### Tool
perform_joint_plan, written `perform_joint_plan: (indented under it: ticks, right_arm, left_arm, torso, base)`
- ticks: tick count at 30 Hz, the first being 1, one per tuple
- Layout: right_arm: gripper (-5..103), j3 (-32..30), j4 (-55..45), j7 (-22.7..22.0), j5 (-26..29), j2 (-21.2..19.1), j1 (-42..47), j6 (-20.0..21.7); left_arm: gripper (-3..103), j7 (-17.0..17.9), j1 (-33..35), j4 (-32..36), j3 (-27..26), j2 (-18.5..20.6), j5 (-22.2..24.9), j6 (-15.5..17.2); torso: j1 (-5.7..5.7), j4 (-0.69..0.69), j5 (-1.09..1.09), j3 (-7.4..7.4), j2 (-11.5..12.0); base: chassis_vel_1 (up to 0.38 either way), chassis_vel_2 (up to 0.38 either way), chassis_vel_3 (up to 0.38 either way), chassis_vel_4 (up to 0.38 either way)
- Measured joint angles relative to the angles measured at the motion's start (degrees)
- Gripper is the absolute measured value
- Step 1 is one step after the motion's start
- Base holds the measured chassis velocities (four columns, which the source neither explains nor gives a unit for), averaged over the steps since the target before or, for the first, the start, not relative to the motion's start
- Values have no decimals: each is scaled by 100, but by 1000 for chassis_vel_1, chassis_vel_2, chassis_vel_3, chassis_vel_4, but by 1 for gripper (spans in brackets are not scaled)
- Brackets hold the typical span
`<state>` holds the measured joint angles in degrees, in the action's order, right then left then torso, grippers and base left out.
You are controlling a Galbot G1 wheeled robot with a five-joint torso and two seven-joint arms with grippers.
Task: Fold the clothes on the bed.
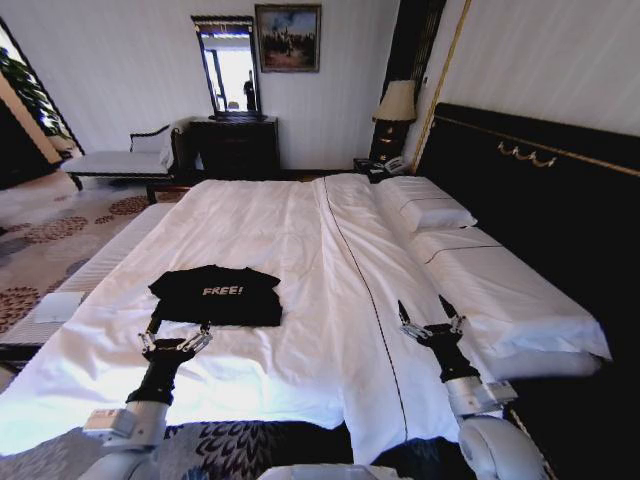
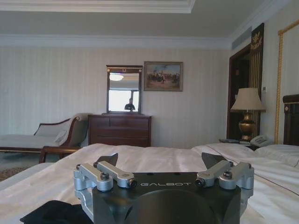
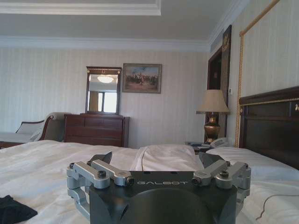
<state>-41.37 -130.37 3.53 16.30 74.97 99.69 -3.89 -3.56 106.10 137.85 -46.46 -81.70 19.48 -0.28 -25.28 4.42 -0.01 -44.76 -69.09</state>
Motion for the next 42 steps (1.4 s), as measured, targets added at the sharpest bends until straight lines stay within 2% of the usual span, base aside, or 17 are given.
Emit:
perform_joint_plan:
  ticks: [7,22,42]
  right_arm:
    - [100,-4,70,91,-37,38,-29,6]
    - [100,29,150,210,-187,166,26,-256]
    - [100,59,198,228,-211,187,18,-313]
  left_arm:
    - [100,7,-36,-22,-58,31,80,11]
    - [100,37,48,-11,-114,-18,72,-99]
    - [100,50,82,-32,-166,-23,65,-176]
  torso:
    - [0,0,0,0,0]
    - [0,0,1,0,0]
    - [0,0,1,0,0]
  base:
    - [0,0,0,0]
    - [0,0,0,0]
    - [0,0,0,0]
